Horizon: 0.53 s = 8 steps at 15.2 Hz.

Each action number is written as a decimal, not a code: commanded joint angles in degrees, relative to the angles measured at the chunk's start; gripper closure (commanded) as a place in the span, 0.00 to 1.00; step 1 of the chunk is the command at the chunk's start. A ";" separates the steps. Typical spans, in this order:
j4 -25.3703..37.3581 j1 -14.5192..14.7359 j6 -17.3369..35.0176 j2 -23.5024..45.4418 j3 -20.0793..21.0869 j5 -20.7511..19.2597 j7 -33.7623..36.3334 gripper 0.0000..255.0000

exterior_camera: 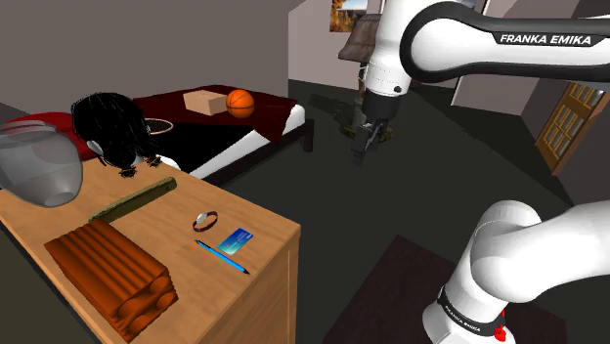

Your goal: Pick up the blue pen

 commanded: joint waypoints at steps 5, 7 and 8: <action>1.21 1.32 3.39 5.91 4.46 2.09 4.05 0.00; 2.21 1.85 5.03 9.18 6.65 2.88 6.07 0.00; 2.81 2.09 5.82 10.89 7.73 3.20 7.09 0.00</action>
